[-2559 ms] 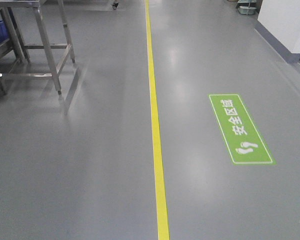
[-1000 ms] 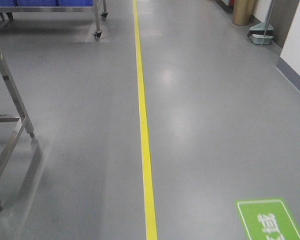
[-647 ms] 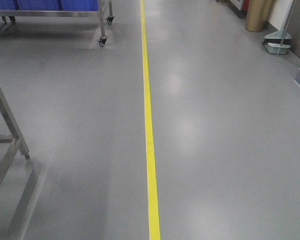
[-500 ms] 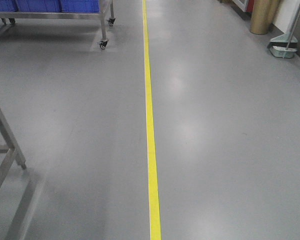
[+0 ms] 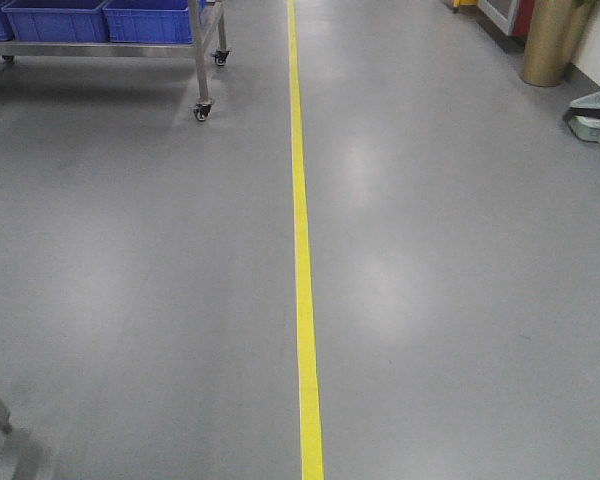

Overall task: Move and align brake pads A on conveyor
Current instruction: 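Drive along the yellow floor line past the blue bin racks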

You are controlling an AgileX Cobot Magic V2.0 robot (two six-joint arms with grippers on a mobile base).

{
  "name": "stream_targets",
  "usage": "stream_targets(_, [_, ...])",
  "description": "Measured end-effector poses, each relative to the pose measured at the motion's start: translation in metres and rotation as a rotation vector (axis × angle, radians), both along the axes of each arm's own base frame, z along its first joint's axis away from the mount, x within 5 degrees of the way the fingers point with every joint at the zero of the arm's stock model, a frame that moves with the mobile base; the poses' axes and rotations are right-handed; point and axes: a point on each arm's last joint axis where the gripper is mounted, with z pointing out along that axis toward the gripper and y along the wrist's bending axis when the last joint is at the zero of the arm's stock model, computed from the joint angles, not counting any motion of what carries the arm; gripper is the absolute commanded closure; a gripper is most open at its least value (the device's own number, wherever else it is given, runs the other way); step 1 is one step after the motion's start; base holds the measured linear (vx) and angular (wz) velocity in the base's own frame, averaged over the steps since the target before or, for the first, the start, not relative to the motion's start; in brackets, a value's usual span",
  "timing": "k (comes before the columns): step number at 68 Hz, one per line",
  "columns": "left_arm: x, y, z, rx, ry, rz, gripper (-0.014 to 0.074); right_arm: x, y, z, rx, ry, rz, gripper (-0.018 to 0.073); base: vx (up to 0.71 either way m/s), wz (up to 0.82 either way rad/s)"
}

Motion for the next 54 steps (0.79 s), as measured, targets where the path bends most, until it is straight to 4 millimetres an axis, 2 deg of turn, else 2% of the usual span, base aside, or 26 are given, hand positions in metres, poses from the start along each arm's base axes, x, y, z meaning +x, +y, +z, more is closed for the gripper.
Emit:
stream_targets(36, [0.0,0.0,0.0,0.0,0.0,0.0,0.0242,0.0,0.0,-0.0002,0.0,0.001,0.0,0.0036,0.59,0.1])
stream_targets(54, [0.0,0.0,0.0,0.0,0.0,0.0,0.0242,0.0,0.0,-0.0002,0.0,0.001,0.0,0.0036,0.5,0.3])
